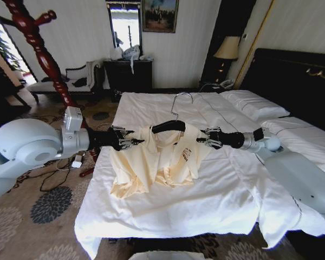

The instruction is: Pick up the clothes from the bed and hang them on the clothes hanger.

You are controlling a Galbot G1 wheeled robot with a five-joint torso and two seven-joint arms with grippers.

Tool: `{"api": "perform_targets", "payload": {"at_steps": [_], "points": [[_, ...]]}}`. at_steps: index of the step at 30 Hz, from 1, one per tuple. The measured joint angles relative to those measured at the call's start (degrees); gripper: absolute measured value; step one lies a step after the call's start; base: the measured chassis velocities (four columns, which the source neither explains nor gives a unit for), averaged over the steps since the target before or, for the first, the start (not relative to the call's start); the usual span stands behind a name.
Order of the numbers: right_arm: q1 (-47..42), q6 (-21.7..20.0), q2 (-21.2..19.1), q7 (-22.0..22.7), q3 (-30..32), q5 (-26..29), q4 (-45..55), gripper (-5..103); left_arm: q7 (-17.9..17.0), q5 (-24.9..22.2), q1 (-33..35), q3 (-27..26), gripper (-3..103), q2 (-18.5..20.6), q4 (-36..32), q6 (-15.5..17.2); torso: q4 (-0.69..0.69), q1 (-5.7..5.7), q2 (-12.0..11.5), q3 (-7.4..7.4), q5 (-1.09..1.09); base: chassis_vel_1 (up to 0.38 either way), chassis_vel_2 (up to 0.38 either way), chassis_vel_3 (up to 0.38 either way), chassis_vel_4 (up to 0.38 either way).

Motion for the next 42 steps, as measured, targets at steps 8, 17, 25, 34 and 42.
{"api": "perform_targets", "payload": {"at_steps": [8, 17, 25, 34, 42], "points": [[-0.1, 1.5, -0.6, 3.4, 0.0, 0.7, 0.4, 43, 0.7, 0.3, 0.0, 0.4, 23, -0.9, 0.8, -0.5, 0.0, 0.0, 0.0, 0.0, 0.0, 0.0, 0.0, 0.0, 0.0], [-1.1, 3.0, -0.8, 7.2, 1.7, 0.8, 0.4, 75, 0.9, 0.1, 0.9, -1.7, 23, -0.1, 1.1, -1.4, 0.0, 0.0, 0.0, 0.0, 0.01, 0.0, 0.0, 0.0, 0.0], [-1.4, 3.6, -0.4, 8.1, 3.2, 1.7, 0.1, 99, 0.7, 0.1, 5.7, -5.9, 23, 0.6, 0.9, -1.8, 0.0, 0.0, 0.0, 0.0, 0.0, 0.0, 0.0, 0.0, 0.0], [-2.3, 3.3, 0.1, 11.9, 3.9, 8.7, 1.8, 100, 0.6, -0.1, 5.2, -6.2, 23, 1.7, 0.7, -2.4, 0.0, 0.0, 0.0, 0.0, 0.0, 0.0, 0.0, 0.0, 0.0], [-4.2, -0.8, 0.9, 15.4, 3.3, 19.3, 5.7, 100, 0.6, -0.2, 4.8, -6.3, 23, 2.0, 0.3, -2.7, 0.0, 0.0, 0.0, 0.0, 0.0, 0.0, 0.0, 0.0, 0.0]]}}
